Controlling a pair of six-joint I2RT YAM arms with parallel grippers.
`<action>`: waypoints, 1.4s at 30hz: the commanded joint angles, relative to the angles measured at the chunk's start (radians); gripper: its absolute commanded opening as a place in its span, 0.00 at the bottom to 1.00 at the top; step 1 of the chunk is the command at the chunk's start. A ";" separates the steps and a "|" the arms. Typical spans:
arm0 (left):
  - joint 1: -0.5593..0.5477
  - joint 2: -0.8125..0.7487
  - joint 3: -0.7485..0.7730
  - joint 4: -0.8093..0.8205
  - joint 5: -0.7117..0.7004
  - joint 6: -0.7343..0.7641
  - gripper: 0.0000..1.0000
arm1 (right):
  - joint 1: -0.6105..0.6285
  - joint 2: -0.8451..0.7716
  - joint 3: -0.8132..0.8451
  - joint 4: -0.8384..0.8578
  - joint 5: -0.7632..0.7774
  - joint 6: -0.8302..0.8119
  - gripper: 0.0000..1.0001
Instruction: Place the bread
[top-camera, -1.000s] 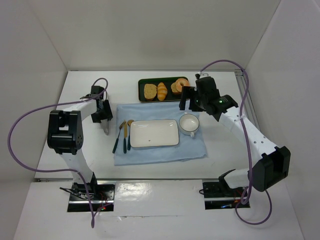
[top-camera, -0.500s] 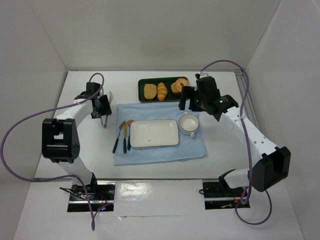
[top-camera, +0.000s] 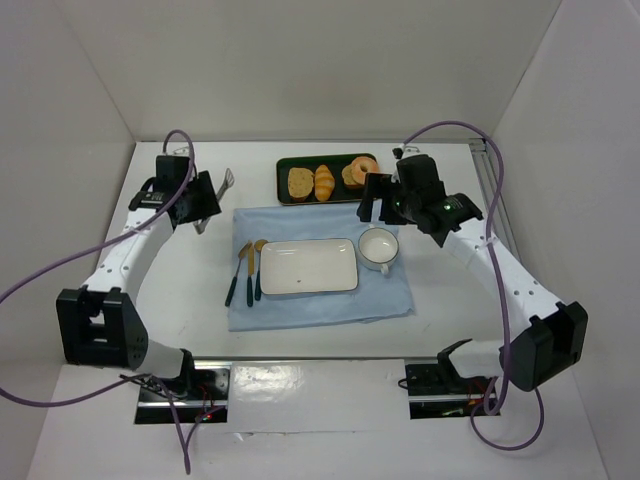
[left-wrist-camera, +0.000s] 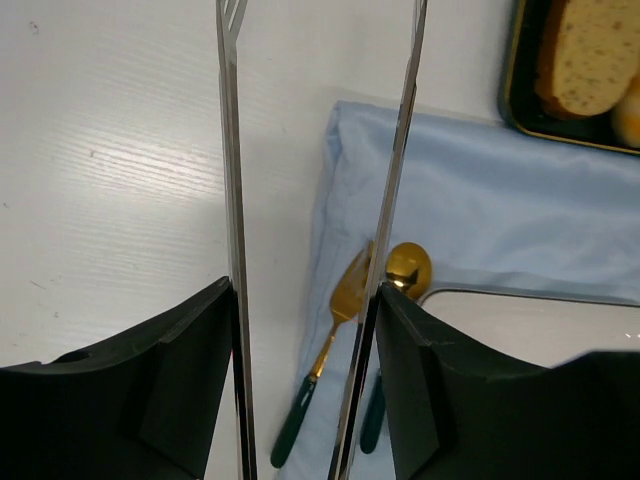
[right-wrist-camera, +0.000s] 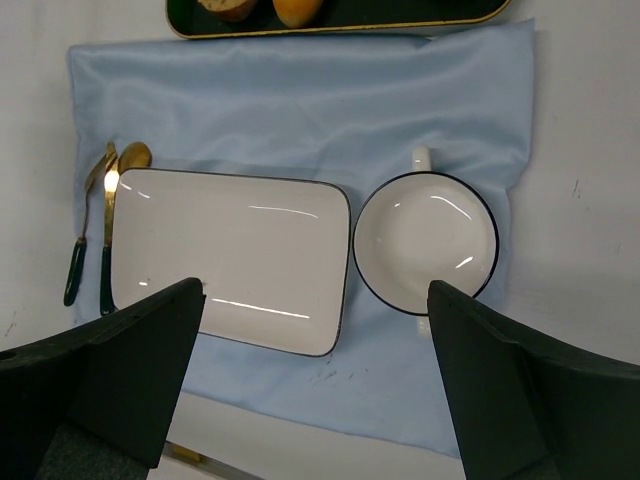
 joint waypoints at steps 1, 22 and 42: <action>-0.034 -0.091 0.053 -0.013 0.009 -0.015 0.68 | -0.007 -0.055 -0.010 0.053 -0.001 0.011 1.00; -0.204 -0.109 0.044 0.120 0.174 -0.070 0.71 | -0.007 -0.082 -0.037 0.062 0.019 0.021 0.99; -0.204 0.191 0.215 0.168 0.285 -0.089 0.64 | -0.073 -0.082 -0.046 0.099 -0.008 0.011 0.99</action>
